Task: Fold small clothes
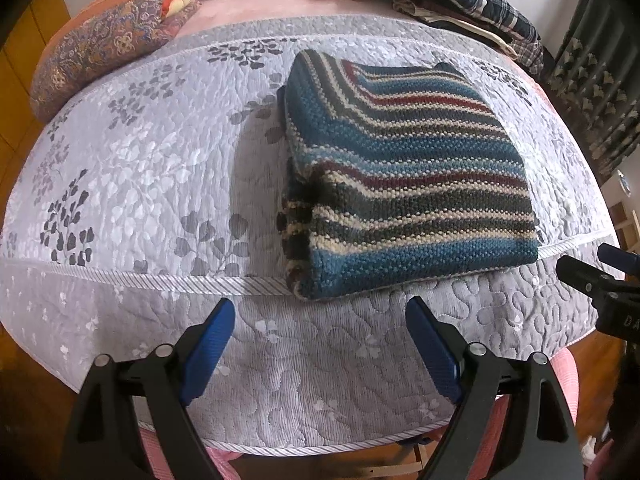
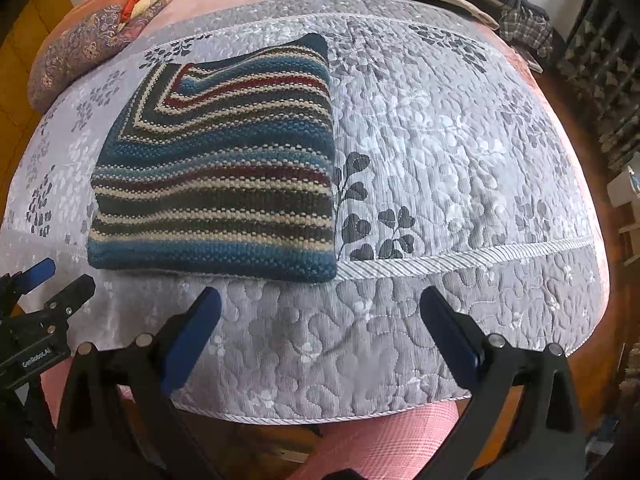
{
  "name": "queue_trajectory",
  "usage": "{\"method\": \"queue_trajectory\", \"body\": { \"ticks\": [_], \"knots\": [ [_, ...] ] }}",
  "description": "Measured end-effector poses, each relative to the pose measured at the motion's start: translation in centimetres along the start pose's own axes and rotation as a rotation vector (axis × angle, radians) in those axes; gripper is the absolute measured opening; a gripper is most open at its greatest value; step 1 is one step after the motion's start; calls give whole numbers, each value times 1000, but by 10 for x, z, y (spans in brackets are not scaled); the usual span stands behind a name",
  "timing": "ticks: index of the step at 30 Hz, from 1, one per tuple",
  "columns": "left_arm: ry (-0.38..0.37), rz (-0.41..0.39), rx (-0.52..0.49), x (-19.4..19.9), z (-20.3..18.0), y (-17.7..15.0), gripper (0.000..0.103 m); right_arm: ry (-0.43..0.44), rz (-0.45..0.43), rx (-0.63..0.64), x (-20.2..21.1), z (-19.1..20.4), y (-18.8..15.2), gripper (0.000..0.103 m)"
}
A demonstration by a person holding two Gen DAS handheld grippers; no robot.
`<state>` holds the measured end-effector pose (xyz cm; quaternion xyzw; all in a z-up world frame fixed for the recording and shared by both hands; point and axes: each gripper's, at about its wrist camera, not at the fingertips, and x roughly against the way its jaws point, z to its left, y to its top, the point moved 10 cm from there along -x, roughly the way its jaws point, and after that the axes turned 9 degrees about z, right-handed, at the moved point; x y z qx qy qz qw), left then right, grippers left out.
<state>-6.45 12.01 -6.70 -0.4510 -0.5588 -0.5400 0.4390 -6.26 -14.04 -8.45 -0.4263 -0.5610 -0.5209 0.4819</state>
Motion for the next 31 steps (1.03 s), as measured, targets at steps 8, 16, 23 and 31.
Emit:
{"method": "queue_trajectory", "body": {
  "ticks": [8,16,23,31],
  "knots": [
    [6,-4,4,-2,3,0,87,-33,-5,-3,-2,-6,2,99],
    [11,-8,11,0,6,2,87,-67,-21,0,-2,-8,3,99],
    [10,-9,16,0,7,2,87,-62,-9,-9,-4,-9,2,99],
    [13,-17,25,0,8,3,87,-61,-1,-13,-6,-10,1,99]
  ]
}}
